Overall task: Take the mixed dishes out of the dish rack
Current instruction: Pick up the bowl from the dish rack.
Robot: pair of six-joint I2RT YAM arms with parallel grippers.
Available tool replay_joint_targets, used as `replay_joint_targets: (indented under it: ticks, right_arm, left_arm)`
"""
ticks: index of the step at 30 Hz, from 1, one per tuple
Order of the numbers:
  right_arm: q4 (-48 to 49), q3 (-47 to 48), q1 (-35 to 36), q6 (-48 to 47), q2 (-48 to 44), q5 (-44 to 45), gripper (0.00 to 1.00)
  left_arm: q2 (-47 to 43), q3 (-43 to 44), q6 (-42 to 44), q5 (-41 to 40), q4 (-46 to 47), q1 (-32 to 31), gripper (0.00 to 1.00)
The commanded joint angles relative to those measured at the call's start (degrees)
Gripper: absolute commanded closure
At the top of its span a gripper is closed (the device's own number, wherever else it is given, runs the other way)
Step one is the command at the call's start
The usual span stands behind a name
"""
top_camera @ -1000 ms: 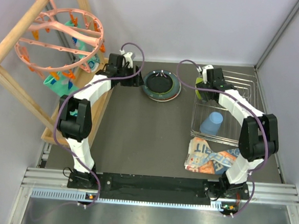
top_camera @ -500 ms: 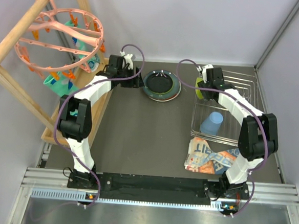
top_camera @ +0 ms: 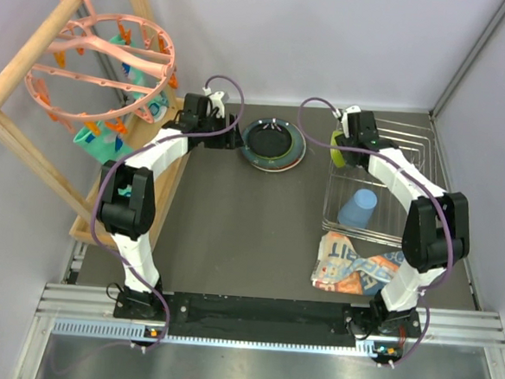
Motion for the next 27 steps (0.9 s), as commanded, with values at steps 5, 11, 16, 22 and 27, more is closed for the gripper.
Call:
replay_joint_targets:
  ticks: [5,11,16,22,27]
  right_arm:
    - [-2.1,4.9,0.3,-0.2,-4.3,4.8,0.48]
    - [-5.2,6.3,0.3,0.3,-8.0,4.0,0.49]
    - [-10.5,9.2,0.3,2.1,-12.0,0.3,0.49]
    - [-16.3,11.4,0.3,3.4,-19.2,-13.0,0.49]
    - [-21.6,12.1,0.3,4.2,-24.1,-27.5,0.49]
  left_arm:
    - [-2.8,-0.7,-0.4,1.0,3.0,-0.1,0.26]
    - [-3.3,0.2,-0.5,2.4,3.1,-0.1,0.26]
    - [-5.1,0.9,1.1,7.7,4.8,-0.1,0.26]
    - [-6.8,2.4,1.6,20.8,8.2,-0.7,0.26]
    - [-8.0,3.6,2.0,26.4,10.4,-3.3,0.26]
